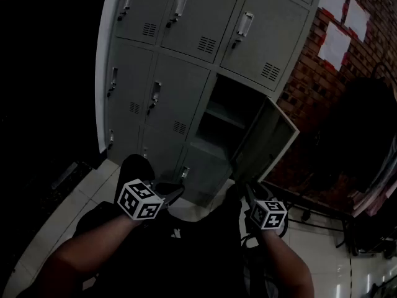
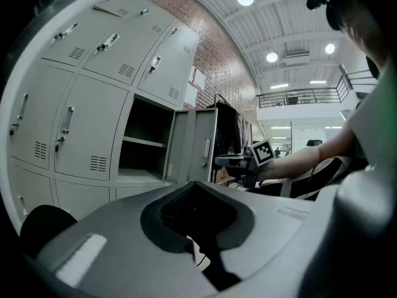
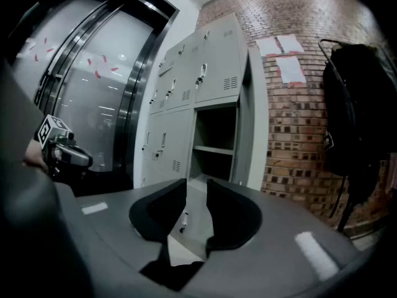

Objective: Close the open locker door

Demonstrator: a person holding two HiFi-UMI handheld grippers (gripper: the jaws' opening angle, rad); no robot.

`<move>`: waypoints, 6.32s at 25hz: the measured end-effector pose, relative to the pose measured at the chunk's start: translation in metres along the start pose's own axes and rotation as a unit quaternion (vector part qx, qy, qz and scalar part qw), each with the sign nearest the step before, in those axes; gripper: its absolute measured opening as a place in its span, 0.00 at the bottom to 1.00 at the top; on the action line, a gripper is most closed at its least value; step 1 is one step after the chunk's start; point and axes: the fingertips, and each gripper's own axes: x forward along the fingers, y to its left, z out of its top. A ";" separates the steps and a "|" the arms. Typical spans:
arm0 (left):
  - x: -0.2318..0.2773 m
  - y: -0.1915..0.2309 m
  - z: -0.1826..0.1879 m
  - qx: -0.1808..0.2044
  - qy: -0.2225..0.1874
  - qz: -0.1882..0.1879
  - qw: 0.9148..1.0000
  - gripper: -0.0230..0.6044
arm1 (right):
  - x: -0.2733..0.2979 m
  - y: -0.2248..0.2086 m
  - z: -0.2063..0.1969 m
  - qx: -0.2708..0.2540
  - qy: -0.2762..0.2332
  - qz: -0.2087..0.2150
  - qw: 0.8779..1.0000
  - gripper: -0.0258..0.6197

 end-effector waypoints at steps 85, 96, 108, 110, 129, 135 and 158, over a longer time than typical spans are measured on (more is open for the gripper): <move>-0.002 0.015 0.009 -0.015 0.013 0.034 0.999 0.06 | 0.279 0.094 0.088 -0.088 -0.075 0.138 0.984 0.20; 0.020 0.037 0.014 0.001 0.030 0.040 0.999 0.06 | 0.334 0.073 0.095 -0.041 -0.074 0.079 0.993 0.21; 0.039 0.056 0.023 -0.011 0.011 0.041 0.999 0.06 | 0.350 0.070 0.100 -0.048 -0.099 0.021 0.994 0.25; 0.042 0.057 0.024 -0.011 0.010 0.037 0.999 0.06 | 0.349 0.071 0.100 -0.047 -0.099 0.026 0.994 0.25; 0.059 0.066 0.025 -0.015 0.012 0.043 0.999 0.06 | 0.338 0.079 0.097 -0.042 -0.100 0.050 0.993 0.28; 0.060 0.070 0.024 -0.012 0.014 0.049 0.999 0.06 | 0.350 0.068 0.100 -0.037 -0.102 0.015 0.994 0.28; 0.058 0.088 0.033 -0.002 0.000 0.064 0.998 0.06 | 0.284 0.072 0.078 -0.026 -0.089 0.072 0.993 0.05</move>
